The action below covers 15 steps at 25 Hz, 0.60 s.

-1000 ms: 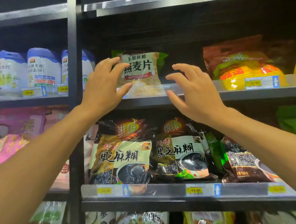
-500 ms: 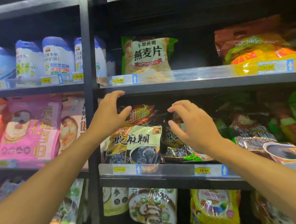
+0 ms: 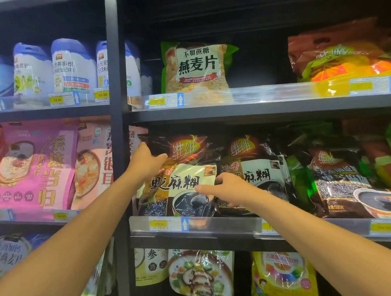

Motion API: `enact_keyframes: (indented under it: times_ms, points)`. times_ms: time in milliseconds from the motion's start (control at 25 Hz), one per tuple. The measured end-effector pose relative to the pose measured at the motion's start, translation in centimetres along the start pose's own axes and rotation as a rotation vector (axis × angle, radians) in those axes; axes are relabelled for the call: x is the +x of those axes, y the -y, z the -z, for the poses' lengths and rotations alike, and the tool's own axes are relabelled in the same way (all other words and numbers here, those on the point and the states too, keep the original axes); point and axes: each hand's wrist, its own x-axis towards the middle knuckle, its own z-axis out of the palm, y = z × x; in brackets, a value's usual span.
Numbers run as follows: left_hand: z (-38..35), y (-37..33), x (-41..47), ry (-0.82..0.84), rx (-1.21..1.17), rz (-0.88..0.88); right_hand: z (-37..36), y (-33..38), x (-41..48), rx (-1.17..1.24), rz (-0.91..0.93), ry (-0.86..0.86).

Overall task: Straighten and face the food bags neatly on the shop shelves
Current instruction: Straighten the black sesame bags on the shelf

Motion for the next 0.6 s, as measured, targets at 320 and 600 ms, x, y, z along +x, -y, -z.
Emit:
enact_keyframes:
  times_ms: [320, 600]
  points:
    - [-0.5, 0.8, 1.6, -0.003, -0.056, 0.028, -2.2, -0.3, 1.9, 0.209, -0.053, -0.050]
    - [-0.4, 1.0, 1.7, -0.014, -0.079, 0.029, -2.9, -0.4, 2.7, 0.524, -0.109, -0.131]
